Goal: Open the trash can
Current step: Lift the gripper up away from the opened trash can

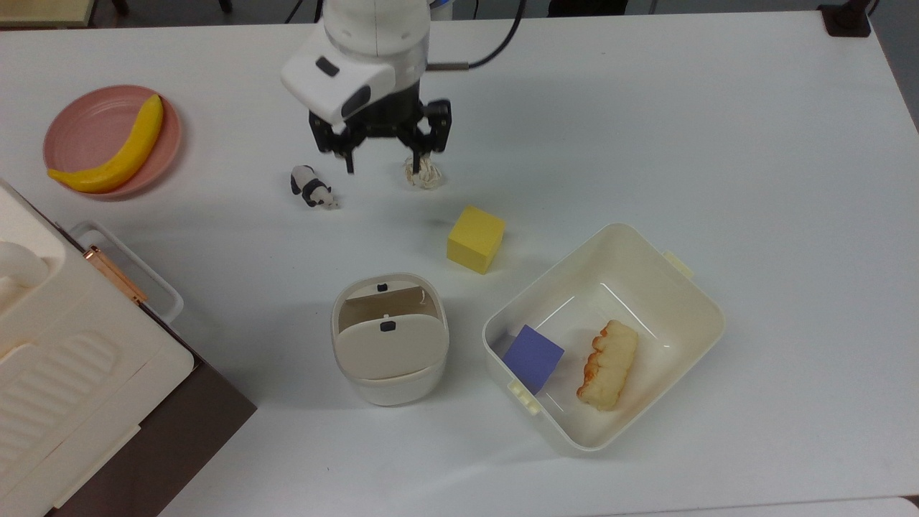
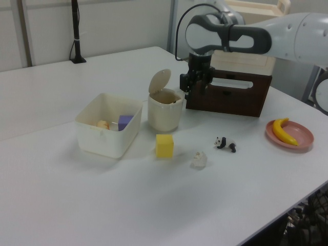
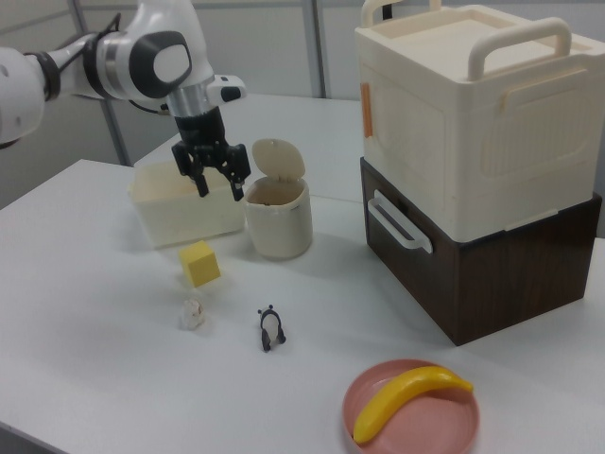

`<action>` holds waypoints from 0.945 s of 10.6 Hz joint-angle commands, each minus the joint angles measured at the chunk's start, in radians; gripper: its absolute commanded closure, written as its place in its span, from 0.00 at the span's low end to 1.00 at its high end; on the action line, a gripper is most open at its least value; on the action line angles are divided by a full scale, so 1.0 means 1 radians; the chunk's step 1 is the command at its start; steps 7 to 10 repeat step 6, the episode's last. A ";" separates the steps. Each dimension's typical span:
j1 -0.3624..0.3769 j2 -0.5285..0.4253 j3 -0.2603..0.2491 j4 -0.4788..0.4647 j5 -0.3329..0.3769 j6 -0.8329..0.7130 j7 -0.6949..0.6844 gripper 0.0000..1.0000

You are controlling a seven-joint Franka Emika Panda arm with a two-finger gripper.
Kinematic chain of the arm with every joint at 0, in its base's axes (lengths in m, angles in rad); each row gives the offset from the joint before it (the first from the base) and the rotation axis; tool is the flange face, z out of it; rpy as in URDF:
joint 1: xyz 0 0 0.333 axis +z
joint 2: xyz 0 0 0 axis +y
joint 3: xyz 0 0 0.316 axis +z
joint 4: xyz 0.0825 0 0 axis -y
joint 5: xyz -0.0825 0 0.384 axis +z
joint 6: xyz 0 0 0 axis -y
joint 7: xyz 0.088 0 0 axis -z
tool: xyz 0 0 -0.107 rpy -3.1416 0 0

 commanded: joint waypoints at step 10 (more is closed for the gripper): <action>0.004 -0.070 -0.032 -0.036 0.009 -0.099 -0.027 0.00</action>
